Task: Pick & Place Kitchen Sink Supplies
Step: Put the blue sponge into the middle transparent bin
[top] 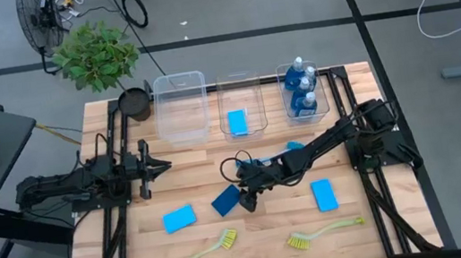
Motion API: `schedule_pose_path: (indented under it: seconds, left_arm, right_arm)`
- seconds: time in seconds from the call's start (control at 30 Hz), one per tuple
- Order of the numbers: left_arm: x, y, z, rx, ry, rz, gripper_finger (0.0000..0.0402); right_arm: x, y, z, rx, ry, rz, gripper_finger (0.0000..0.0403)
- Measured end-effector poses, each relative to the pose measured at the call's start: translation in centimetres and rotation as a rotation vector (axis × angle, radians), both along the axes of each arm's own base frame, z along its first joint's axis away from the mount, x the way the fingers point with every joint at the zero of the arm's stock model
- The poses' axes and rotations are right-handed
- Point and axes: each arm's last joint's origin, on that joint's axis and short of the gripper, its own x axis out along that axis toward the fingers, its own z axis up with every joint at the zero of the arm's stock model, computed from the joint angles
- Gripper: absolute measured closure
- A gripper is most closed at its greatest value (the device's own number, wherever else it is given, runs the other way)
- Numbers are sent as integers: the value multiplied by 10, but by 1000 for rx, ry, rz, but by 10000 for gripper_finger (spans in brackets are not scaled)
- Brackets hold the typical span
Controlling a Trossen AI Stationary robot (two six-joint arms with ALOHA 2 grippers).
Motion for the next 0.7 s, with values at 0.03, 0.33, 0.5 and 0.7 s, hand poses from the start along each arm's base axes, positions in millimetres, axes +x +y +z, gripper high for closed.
schedule_pose_path:
  seconds: [0.03, 0.33, 0.5, 0.7]
  left_arm:
    - [0, 0, 0, 0, 0, 0, 358]
    - [0, 0, 0, 0, 0, 0, 358]
    - [0, 0, 0, 0, 0, 0, 358]
    - [0, 0, 0, 0, 0, 0, 358]
  right_arm:
    - [0, 1, 0, 1, -3, 3, 179]
    - [-2, 11, 1, 1, -9, 78, 179]
    - [-1, 11, 1, -12, -15, 65, 179]
    - [0, 7, 1, -67, -25, 60, 179]
